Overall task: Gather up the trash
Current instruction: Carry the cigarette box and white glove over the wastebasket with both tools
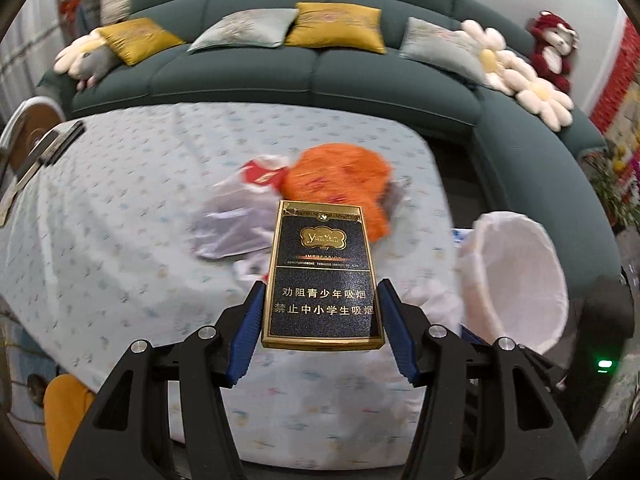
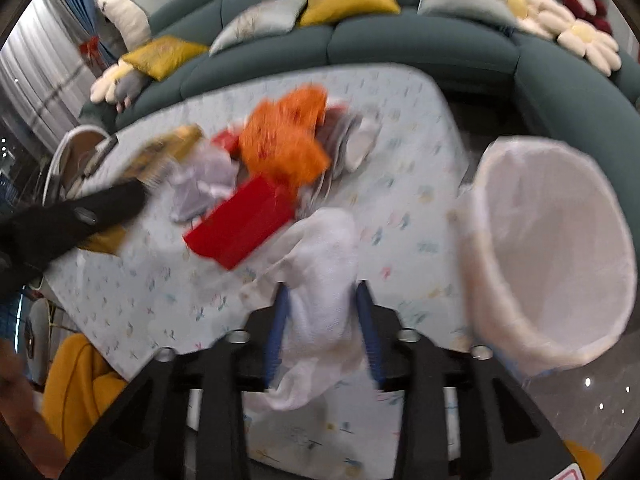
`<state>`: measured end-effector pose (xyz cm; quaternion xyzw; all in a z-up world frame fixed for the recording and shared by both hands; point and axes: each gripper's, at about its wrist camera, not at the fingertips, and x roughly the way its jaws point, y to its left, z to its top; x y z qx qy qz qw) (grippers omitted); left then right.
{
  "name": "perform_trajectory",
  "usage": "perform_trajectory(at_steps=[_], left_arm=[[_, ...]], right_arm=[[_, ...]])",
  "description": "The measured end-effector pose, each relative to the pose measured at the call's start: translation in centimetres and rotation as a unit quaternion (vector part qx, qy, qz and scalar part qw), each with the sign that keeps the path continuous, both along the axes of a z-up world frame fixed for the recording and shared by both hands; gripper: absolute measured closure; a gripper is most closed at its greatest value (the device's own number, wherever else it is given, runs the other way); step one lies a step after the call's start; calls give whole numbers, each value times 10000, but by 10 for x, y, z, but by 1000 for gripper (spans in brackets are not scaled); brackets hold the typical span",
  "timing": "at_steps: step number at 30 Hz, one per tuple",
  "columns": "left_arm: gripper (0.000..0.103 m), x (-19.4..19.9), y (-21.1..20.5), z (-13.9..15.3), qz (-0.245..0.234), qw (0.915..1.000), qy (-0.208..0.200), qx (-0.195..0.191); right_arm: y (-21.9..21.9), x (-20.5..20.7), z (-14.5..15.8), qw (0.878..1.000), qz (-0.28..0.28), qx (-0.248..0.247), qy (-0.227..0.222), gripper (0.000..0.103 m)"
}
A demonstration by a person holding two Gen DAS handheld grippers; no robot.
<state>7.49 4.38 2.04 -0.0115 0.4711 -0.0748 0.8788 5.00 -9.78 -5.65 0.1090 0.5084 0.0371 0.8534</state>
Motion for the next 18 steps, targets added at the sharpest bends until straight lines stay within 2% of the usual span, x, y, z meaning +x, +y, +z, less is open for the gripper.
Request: perform_trajectory(at_steps=[3, 5, 12, 13, 14, 16, 18], left_arm=[[49, 0, 14, -6, 105, 9999, 17, 65], [49, 1, 19, -9, 152, 9999, 56, 48], [49, -1, 25, -22, 213, 9995, 211, -53], [49, -1, 25, -23, 213, 9995, 222, -47], [49, -2, 26, -24, 214, 9995, 239, -51], [49, -1, 26, -24, 217, 9994, 250, -49], [49, -1, 26, -24, 216, 9995, 235, -51]], right_arm=[[6, -2, -15, 9998, 2, -42, 217, 63], [4, -5, -19, 9996, -22, -82, 267, 56], [0, -1, -38, 9988, -75, -90, 466, 58], [0, 0, -42, 9987, -70, -58, 509, 67], [1, 1, -47, 9984, -52, -6, 570, 83], [1, 1, -48, 9982, -29, -26, 598, 99], [0, -1, -36, 9992, -21, 3, 409, 99]])
